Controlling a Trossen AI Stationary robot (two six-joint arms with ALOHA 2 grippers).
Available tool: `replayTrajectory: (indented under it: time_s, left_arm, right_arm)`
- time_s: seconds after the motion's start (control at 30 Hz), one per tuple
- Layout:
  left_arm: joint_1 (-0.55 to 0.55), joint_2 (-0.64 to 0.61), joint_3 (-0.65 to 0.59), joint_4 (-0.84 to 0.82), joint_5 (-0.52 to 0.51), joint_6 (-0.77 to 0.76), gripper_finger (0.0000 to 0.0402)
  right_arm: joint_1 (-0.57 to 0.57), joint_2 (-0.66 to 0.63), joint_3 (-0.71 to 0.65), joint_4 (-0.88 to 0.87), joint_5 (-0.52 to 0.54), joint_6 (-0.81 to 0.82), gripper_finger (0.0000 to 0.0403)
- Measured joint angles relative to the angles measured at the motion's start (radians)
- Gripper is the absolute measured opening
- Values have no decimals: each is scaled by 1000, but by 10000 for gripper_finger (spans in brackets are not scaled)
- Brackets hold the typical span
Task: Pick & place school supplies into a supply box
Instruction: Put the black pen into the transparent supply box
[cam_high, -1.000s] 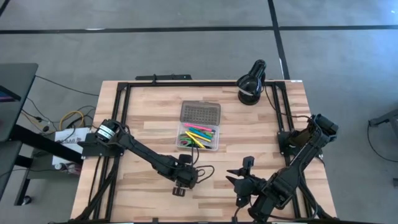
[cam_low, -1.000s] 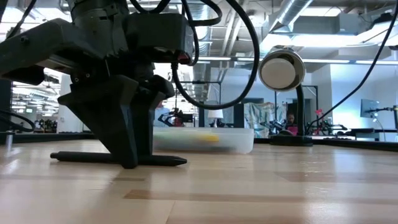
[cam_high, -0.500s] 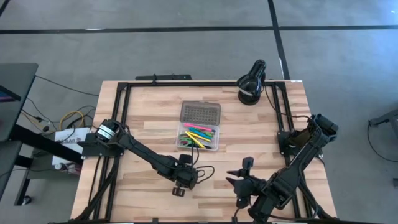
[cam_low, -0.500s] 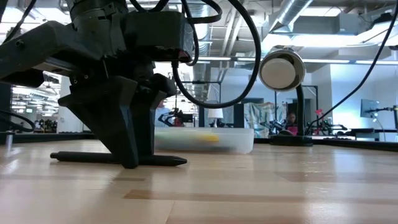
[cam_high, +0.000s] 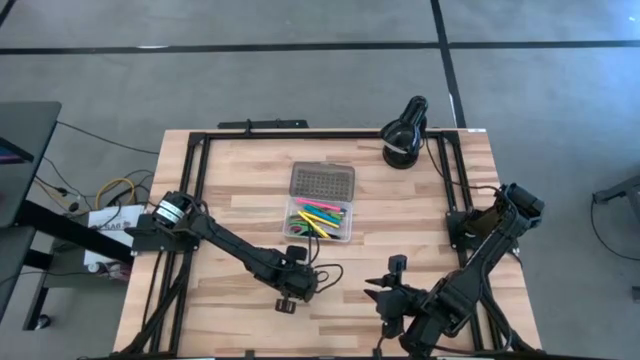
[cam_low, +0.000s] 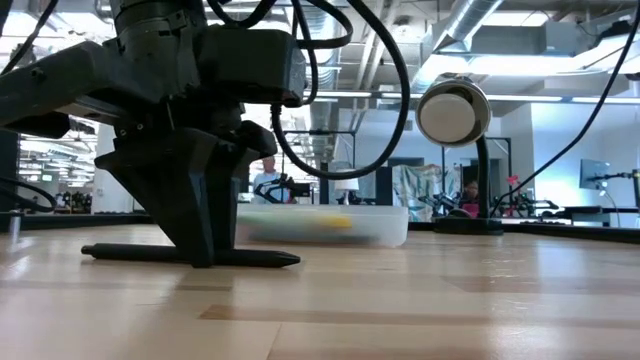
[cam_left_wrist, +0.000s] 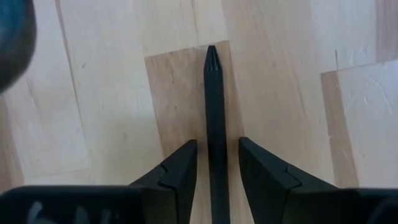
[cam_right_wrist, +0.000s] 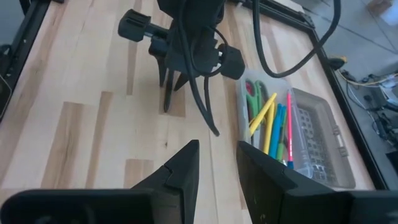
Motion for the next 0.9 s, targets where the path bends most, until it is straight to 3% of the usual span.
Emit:
replayTrajectory:
  time_s: [0.9]
  left_arm:
    - [0, 0, -2, -2, -4, -5, 112]
  right_arm:
    - [-2, 0, 0, 0, 1, 7, 102]
